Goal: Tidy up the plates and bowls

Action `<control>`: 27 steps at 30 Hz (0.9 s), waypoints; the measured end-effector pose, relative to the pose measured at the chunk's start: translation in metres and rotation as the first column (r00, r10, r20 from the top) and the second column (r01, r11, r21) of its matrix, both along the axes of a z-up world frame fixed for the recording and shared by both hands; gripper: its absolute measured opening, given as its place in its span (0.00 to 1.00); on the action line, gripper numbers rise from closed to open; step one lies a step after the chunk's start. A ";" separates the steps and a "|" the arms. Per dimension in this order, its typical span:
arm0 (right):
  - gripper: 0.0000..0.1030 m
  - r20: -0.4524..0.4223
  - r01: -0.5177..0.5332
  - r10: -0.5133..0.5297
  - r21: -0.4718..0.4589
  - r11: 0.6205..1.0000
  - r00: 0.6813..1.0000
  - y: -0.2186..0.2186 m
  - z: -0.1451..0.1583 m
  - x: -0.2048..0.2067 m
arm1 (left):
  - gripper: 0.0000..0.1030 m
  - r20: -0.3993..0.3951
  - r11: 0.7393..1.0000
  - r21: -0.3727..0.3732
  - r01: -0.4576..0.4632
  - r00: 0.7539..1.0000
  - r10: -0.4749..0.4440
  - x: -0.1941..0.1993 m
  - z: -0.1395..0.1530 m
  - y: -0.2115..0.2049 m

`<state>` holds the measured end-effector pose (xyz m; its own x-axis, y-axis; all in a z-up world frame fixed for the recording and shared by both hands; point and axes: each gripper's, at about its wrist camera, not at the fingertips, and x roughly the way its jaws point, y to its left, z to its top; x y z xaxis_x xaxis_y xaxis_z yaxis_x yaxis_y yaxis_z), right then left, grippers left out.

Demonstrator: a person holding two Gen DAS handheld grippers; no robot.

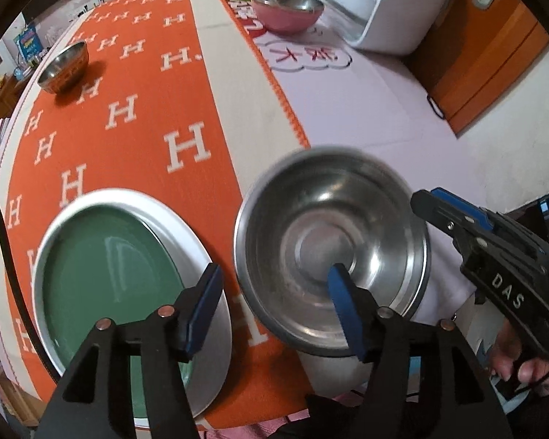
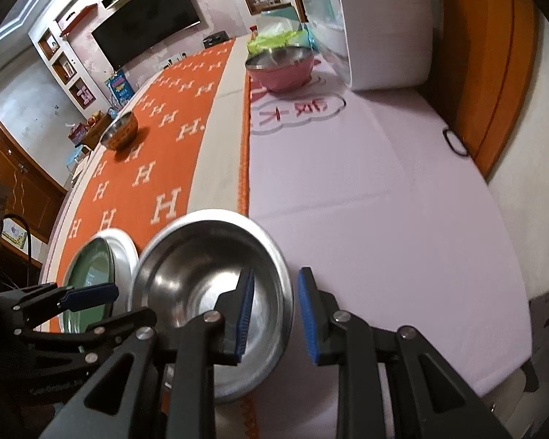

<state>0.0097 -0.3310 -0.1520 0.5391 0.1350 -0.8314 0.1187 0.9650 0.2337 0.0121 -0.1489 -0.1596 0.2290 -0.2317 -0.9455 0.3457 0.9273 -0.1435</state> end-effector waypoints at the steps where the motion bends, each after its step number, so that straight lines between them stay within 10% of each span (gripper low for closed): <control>1: 0.31 0.005 -0.001 0.001 0.005 1.000 1.000 -0.001 0.004 0.004 | 0.58 0.005 1.000 -0.004 -0.001 1.000 0.001 0.003 0.004 -0.001; 27: 0.49 0.218 0.025 -0.025 0.001 1.000 0.976 -0.050 0.109 0.145 | 0.77 0.224 0.999 0.035 -0.039 0.974 0.030 0.149 0.114 -0.032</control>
<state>0.1544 -0.3811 -0.0429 0.7102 0.1184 -0.6940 0.0889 0.9628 0.2553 0.1612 -0.1814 -0.0454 0.4422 -0.1839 -0.8779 0.3325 0.9426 -0.0299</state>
